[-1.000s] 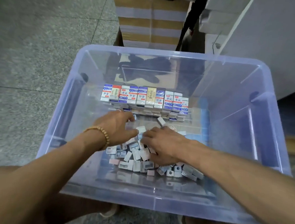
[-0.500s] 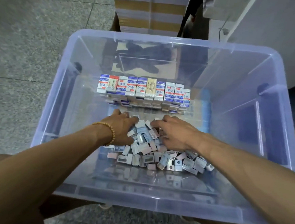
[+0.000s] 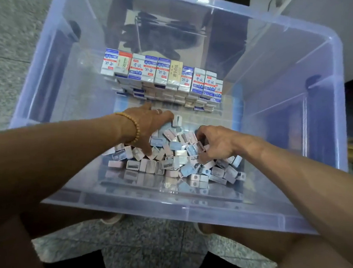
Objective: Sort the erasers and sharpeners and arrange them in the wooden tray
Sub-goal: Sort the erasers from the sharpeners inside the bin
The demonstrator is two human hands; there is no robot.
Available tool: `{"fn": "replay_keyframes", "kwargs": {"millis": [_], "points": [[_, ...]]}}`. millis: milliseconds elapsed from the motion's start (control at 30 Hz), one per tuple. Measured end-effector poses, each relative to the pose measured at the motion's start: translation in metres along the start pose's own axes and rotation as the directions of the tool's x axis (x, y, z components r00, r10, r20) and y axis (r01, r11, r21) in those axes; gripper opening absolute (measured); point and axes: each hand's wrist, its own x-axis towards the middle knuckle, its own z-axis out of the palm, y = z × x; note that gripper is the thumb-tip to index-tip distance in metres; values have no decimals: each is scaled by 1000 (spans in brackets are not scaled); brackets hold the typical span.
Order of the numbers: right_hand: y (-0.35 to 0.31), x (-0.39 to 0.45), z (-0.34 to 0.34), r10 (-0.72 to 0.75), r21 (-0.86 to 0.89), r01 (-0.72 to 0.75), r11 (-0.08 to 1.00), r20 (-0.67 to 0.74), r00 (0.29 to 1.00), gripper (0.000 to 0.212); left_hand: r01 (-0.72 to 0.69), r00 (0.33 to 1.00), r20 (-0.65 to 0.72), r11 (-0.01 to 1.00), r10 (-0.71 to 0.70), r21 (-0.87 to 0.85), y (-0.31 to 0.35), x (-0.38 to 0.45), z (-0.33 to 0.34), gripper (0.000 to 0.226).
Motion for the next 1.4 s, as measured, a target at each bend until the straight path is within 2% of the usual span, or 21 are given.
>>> {"fn": "replay_keyframes", "kwargs": {"millis": [100,200,333,400,500,600,700,800,833,867,933,1033,1100,1300,1400], "points": [[-5,-1,0,-34,14,33,999,33,999,49,-5,997,76,1000,4,17,-2,0,-1,75],[-5,1,7,-86,129,80,988,44,995,44,-30,989,147,998,20,62,-1,-1,-2,66],[-10,4,13,-116,171,104,980,65,991,40,-68,997,13,988,71,-136,-4,4,4,28],[-12,5,12,-124,143,113,983,70,990,31,-94,995,-42,964,86,-250,1,4,6,21],[-7,3,1,-97,115,94,989,25,995,25,-140,990,-67,934,125,-329,11,5,6,32],[4,-1,-13,-12,-18,12,1000,-7,1000,37,-170,985,-74,918,153,-358,20,7,2,50],[14,-7,-18,59,-190,-69,979,-58,997,45,-216,976,-17,943,219,-252,29,7,5,71],[16,-17,-15,12,-310,-85,947,-229,973,34,-231,972,-2,951,236,-205,33,10,10,78],[15,-20,-13,-1,-328,-77,941,-230,973,27,-231,971,5,946,239,-228,34,11,11,77],[14,-23,-11,-1,-325,-62,944,-189,982,23,-236,969,14,939,247,-251,34,12,11,76],[12,-30,-6,28,-261,-32,965,-18,999,20,-245,964,30,925,265,-290,35,12,10,75],[10,-38,1,68,-227,-24,974,188,980,22,-256,956,58,914,288,-315,36,12,8,74],[11,-36,10,58,-249,10,968,265,962,11,-258,956,49,911,288,-321,34,13,5,72],[11,-43,20,24,-222,41,974,285,958,16,-213,973,9,909,231,-360,23,13,-2,62],[8,-46,20,42,-176,6,984,267,963,36,-172,985,-44,923,167,-344,16,15,-4,58]]}}
